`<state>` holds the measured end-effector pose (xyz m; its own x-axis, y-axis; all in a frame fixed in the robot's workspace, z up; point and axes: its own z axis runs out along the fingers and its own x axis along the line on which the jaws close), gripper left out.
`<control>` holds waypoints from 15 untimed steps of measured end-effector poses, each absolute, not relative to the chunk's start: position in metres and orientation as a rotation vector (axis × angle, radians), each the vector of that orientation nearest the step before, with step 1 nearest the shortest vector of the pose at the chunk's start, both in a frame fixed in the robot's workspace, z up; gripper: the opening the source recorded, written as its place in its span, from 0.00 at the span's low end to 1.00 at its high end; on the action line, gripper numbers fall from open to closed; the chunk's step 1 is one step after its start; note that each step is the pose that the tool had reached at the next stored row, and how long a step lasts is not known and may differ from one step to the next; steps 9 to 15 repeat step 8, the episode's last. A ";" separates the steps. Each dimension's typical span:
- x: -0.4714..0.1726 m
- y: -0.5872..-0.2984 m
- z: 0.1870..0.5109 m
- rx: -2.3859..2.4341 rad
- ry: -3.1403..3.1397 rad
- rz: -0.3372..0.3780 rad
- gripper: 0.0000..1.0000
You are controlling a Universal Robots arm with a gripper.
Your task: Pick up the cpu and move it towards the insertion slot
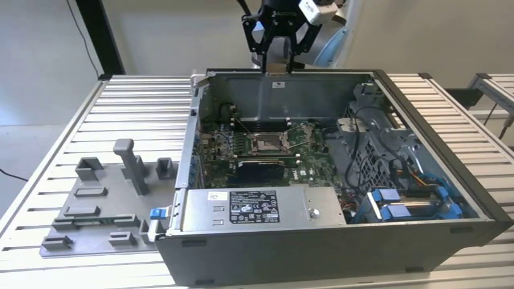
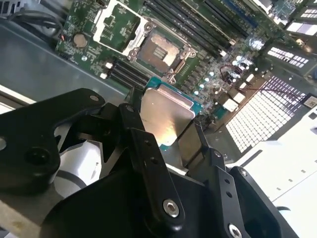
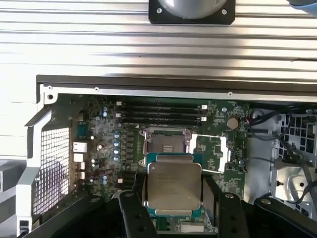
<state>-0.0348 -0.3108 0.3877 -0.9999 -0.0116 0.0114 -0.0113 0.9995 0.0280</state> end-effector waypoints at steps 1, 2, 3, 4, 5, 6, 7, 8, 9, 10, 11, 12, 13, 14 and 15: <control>-0.035 -0.310 0.388 0.018 -3.130 -0.044 0.00; -0.035 -0.310 0.388 0.018 -3.130 -0.044 0.00; -0.035 -0.310 0.388 0.018 -3.130 -0.044 0.00; -0.035 -0.310 0.388 0.018 -3.130 -0.044 0.00; -0.035 -0.310 0.388 0.018 -3.130 -0.044 0.00; -0.035 -0.310 0.388 0.018 -3.130 -0.044 0.00; -0.035 -0.310 0.388 0.018 -3.130 -0.044 0.00; -0.035 -0.310 0.388 0.018 -3.130 -0.044 0.00; -0.035 -0.310 0.388 0.018 -3.130 -0.044 0.00; -0.035 -0.310 0.388 0.018 -3.130 -0.044 0.00; -0.035 -0.310 0.388 0.018 -3.130 -0.044 0.00; -0.035 -0.310 0.388 0.018 -3.130 -0.044 0.00; -0.035 -0.310 0.388 0.018 -3.130 -0.044 0.00; -0.035 -0.310 0.388 0.018 -3.130 -0.044 0.00; -0.035 -0.310 0.388 0.018 -3.130 -0.044 0.00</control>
